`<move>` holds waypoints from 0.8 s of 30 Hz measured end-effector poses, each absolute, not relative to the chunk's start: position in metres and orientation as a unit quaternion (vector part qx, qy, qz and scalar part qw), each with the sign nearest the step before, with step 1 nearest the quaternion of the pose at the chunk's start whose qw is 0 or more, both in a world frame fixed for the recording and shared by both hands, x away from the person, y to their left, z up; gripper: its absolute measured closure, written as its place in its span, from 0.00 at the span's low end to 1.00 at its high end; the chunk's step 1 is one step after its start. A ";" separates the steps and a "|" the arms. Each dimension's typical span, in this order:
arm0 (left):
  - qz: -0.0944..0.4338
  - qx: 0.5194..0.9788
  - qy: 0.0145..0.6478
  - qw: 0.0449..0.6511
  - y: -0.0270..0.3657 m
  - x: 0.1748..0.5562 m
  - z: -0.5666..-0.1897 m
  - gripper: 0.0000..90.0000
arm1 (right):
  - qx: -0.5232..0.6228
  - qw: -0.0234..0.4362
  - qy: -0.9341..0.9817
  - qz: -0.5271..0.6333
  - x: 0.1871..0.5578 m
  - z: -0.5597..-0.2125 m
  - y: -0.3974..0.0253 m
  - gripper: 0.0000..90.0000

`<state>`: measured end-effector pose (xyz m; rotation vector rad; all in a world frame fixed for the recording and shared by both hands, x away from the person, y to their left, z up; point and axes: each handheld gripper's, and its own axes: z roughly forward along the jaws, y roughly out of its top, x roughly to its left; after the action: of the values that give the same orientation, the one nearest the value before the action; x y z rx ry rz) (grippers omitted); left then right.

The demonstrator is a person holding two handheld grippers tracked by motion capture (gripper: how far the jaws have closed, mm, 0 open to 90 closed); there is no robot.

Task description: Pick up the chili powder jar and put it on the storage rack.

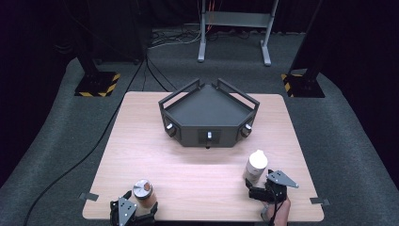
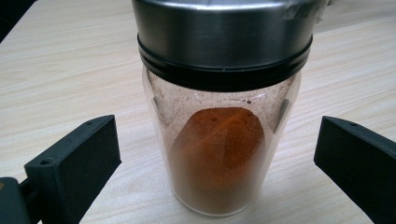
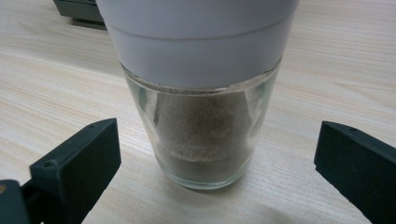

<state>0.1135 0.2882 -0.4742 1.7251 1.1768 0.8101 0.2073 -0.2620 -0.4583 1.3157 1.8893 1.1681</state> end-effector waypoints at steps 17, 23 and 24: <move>0.328 0.689 0.474 0.439 0.287 0.120 -0.476 0.00 | 0.491 0.275 0.705 0.432 0.208 -0.457 -0.261 0.00; 0.320 0.693 0.473 0.440 0.284 0.130 -0.475 0.00 | 0.492 0.275 0.704 0.433 0.208 -0.458 -0.262 0.00; 0.319 0.694 0.474 0.438 0.283 0.132 -0.475 0.00 | 0.492 0.277 0.702 0.434 0.207 -0.458 -0.261 0.00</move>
<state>0.1319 0.2832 -0.4746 1.7259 1.1786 0.7928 0.2066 -0.2615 -0.4582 1.3220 1.8858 1.1645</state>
